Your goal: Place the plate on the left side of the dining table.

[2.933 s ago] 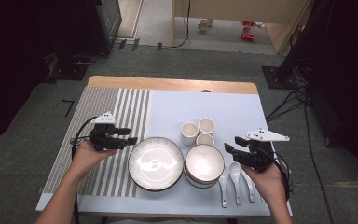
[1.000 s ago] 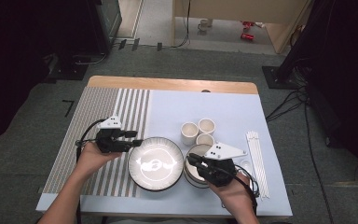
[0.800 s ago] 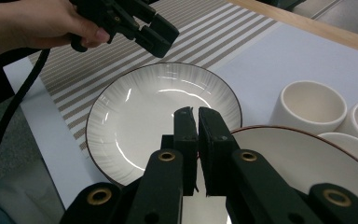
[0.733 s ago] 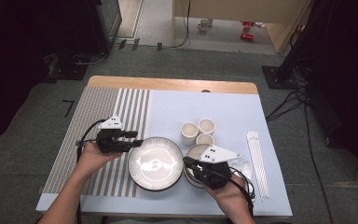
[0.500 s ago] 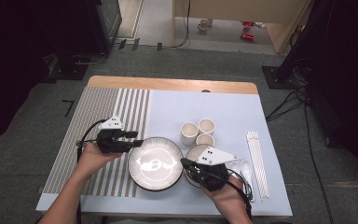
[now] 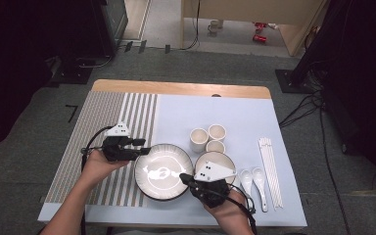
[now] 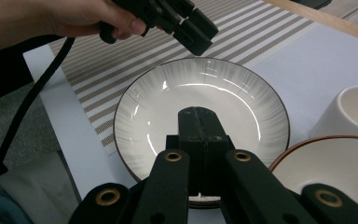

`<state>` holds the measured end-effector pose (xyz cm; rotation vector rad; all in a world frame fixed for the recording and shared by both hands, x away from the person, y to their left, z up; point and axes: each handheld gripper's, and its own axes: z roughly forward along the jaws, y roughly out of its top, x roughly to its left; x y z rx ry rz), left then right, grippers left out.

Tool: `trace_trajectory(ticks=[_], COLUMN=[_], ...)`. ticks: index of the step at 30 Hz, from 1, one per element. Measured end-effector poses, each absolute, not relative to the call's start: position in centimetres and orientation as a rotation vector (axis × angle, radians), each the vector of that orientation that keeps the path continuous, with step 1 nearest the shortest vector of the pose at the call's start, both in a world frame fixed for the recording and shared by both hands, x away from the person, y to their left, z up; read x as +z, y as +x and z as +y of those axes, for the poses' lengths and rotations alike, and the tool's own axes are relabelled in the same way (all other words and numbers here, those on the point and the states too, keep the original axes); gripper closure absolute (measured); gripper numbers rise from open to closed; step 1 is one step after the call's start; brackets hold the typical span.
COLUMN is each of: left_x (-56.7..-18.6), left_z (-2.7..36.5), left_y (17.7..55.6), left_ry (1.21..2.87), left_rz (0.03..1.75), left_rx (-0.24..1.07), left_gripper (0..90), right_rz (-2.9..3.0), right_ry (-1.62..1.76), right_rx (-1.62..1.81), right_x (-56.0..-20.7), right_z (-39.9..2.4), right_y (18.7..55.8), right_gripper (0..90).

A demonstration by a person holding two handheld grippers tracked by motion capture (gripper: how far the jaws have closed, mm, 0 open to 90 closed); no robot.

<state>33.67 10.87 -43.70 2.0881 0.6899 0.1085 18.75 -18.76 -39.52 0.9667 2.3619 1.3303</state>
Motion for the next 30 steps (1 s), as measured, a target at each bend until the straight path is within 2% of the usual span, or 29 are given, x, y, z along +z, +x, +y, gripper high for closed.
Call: trace_trajectory(ticks=[11, 30], left_x=[-43.7, -43.8], left_z=[11.2, 11.4], left_y=[33.8, 33.8], left_ry=[2.077, 2.079], left_rz=[0.689, 0.686], left_rx=[0.115, 0.136], left_gripper=[54.9, 54.8], right_rz=[2.396, 2.446], right_ry=[0.958, 0.992], right_rx=[1.311, 1.205], right_x=[-41.4, -44.8], right_z=[-17.3, -17.3], right_y=[17.8, 17.7], right_gripper=[90.0, 90.0])
